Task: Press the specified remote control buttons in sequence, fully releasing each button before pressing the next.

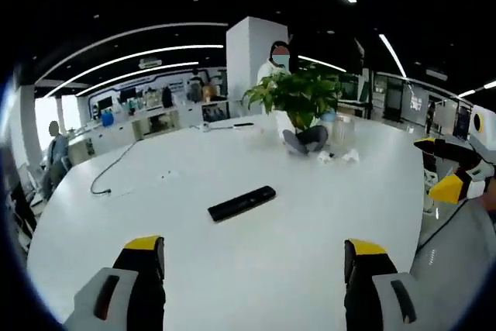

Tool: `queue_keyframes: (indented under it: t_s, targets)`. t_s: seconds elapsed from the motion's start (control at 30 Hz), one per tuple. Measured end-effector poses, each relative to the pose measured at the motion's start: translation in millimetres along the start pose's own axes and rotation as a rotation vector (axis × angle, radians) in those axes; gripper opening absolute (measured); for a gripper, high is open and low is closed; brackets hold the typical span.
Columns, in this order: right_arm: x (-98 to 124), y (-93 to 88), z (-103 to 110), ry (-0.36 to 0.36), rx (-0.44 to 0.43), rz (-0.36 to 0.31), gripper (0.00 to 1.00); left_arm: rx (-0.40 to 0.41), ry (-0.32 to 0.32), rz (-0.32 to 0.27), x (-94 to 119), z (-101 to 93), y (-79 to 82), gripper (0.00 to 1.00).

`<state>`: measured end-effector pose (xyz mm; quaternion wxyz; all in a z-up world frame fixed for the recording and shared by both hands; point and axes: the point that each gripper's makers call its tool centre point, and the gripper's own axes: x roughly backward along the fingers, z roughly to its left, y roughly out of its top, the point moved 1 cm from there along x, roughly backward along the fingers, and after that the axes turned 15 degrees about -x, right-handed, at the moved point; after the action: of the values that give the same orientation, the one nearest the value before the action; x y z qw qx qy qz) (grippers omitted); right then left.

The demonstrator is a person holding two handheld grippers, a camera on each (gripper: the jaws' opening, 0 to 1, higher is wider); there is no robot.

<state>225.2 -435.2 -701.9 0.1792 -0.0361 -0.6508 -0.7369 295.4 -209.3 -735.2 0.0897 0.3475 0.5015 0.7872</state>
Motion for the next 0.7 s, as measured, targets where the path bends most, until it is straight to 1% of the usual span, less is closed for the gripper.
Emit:
queue_keyframes:
  t_s: [0.1, 0.17, 0.2, 0.23, 0.3, 0.4, 0.47, 0.5, 0.57, 0.6, 0.63, 0.7]
  targets:
    - [0, -0.7, 0, -0.006, 0.011, 0.003, 0.99, 0.035, 0.025, -0.019, 16, -4.3, -0.6, 1.0]
    - [0, -0.8, -1, -0.007, 0.008, 0.003, 0.99, 0.043, 0.044, -0.021, 25, -7.5, -6.1, 1.0]
    - [0, -0.9, -1, -0.008, 0.006, 0.003, 0.99, 0.048, 0.048, -0.02, 28, -9.1, -8.3, 1.0]
    - [0, -1.1, -1, -0.009, 0.007, 0.004, 0.99, 0.069, 0.049, 0.003, 31, -11.1, -14.4, 1.0]
    - [-1, -2.3, -1, -0.007, 0.008, 0.011, 0.99, 0.067, 0.055, 0.007, 35, -12.7, -18.3, 1.0]
    - [-2, -3.7, 0, -0.004, 0.015, 0.018, 0.99, 0.052, 0.081, 0.007, 44, -12.8, -19.2, 1.0]
    - [-2, -3.7, -1, -0.012, 0.017, 0.019, 0.99, 0.039, 0.103, 0.007, 50, -14.2, -19.9, 1.0]
    - [-2, -3.2, -4, -0.023, 0.016, 0.016, 0.99, 0.032, 0.124, 0.004, 54, -13.4, -20.0, 1.0]
    - [-2, -3.1, -5, -0.03, 0.011, 0.015, 0.99, 0.043, 0.152, -0.001, 59, -12.4, -22.9, 1.0]
    - [-2, -3.1, -6, -0.031, 0.011, 0.015, 0.99, 0.046, 0.155, -0.002, 60, -12.2, -23.6, 1.0]
    - [-2, -2.9, -6, -0.033, 0.01, 0.013, 0.99, 0.058, 0.18, -0.005, 63, -9.9, -27.7, 1.0]
    - [-2, -2.8, -5, -0.03, 0.011, 0.014, 0.99, 0.061, 0.188, 0.004, 66, -7.7, -31.7, 1.0]
